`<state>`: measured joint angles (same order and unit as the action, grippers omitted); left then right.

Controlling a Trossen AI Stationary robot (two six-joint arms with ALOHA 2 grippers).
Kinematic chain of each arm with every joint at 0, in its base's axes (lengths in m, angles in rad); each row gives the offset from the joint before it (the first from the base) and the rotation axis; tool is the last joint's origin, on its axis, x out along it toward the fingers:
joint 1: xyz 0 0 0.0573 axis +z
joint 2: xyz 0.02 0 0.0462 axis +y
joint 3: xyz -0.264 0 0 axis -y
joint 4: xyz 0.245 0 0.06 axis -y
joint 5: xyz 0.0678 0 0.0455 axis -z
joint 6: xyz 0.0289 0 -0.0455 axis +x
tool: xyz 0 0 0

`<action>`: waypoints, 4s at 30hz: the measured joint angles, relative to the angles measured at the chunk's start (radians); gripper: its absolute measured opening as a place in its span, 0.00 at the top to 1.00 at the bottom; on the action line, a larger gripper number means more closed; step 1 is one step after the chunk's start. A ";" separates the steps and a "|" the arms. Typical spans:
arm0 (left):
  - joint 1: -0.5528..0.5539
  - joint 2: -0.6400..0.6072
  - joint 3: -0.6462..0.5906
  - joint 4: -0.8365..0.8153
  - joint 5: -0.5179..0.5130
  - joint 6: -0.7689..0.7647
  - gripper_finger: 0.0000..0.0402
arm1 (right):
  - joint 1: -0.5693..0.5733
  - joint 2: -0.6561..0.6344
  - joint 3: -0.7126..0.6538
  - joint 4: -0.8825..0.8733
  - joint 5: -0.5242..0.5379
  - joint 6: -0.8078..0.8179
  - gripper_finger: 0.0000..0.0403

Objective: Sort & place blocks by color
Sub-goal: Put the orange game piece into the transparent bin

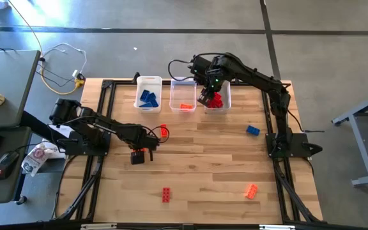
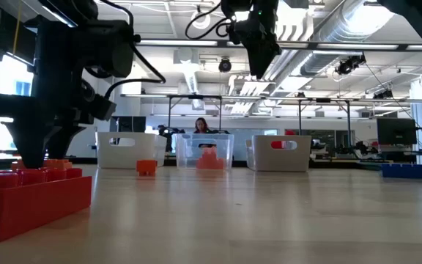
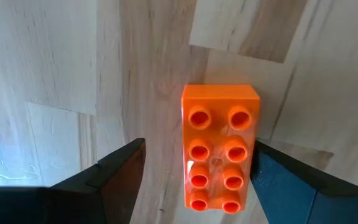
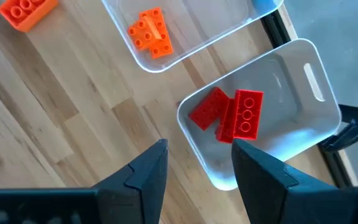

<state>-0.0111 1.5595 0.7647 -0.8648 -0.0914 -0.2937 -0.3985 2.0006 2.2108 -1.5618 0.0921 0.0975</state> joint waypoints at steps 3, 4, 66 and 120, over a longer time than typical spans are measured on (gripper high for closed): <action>0.000 0.017 0.001 0.003 -0.003 -0.001 0.38 | 0.029 -0.007 0.000 -0.007 0.032 0.002 0.59; -0.001 0.019 0.002 0.005 -0.002 -0.004 0.40 | 0.039 -0.009 0.000 -0.007 0.036 0.008 0.59; 0.329 -0.271 0.000 0.521 0.005 0.245 0.73 | 0.275 -0.247 -0.335 0.069 0.188 0.007 0.59; 0.665 0.044 0.136 1.119 0.182 0.472 0.71 | 0.071 -0.660 -1.057 0.285 0.136 0.237 0.49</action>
<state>0.6543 1.6038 0.9003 0.2539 0.0902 0.1783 -0.3279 1.3411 1.1542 -1.2770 0.2278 0.3344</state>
